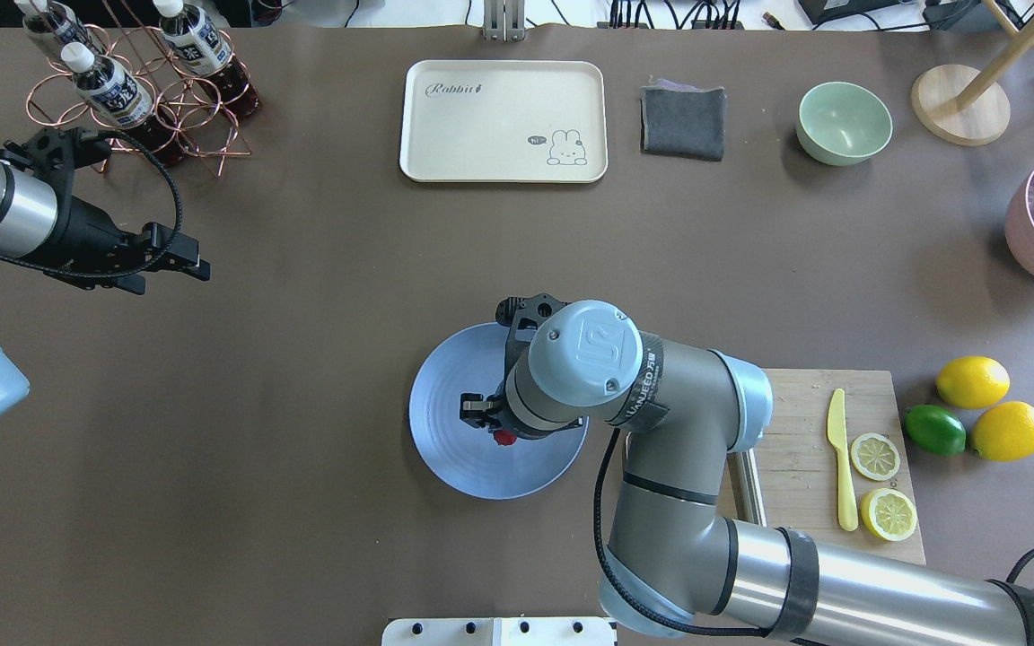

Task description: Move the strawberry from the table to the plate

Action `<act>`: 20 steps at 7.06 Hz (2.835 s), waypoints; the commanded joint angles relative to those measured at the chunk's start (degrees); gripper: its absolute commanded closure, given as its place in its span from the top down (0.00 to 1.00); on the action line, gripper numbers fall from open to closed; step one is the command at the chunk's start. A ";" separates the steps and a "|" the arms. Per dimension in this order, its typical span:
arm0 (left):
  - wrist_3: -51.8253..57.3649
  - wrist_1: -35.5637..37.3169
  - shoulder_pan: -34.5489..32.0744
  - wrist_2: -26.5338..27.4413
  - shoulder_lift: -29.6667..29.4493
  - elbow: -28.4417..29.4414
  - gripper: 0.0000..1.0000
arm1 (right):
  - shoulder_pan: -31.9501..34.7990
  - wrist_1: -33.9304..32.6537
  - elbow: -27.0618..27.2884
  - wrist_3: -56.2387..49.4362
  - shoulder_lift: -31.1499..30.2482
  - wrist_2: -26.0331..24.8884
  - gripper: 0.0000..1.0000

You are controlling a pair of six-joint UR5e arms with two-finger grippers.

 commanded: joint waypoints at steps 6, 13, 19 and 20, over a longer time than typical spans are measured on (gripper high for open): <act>0.58 -0.09 -0.29 -0.11 1.29 -0.26 0.97 | 0.06 -0.27 -3.08 -0.65 1.45 -0.91 0.54; 20.25 11.44 -10.08 -0.19 3.13 -2.53 0.97 | 23.80 -11.34 14.37 -20.07 -10.97 17.67 1.00; 72.56 40.60 -38.96 -4.33 5.77 -0.80 0.97 | 67.85 -24.96 0.14 -100.73 -32.57 29.77 1.00; 72.74 39.91 -39.05 -3.89 6.47 -0.18 0.97 | 72.00 -24.80 -6.01 -107.02 -32.04 29.94 1.00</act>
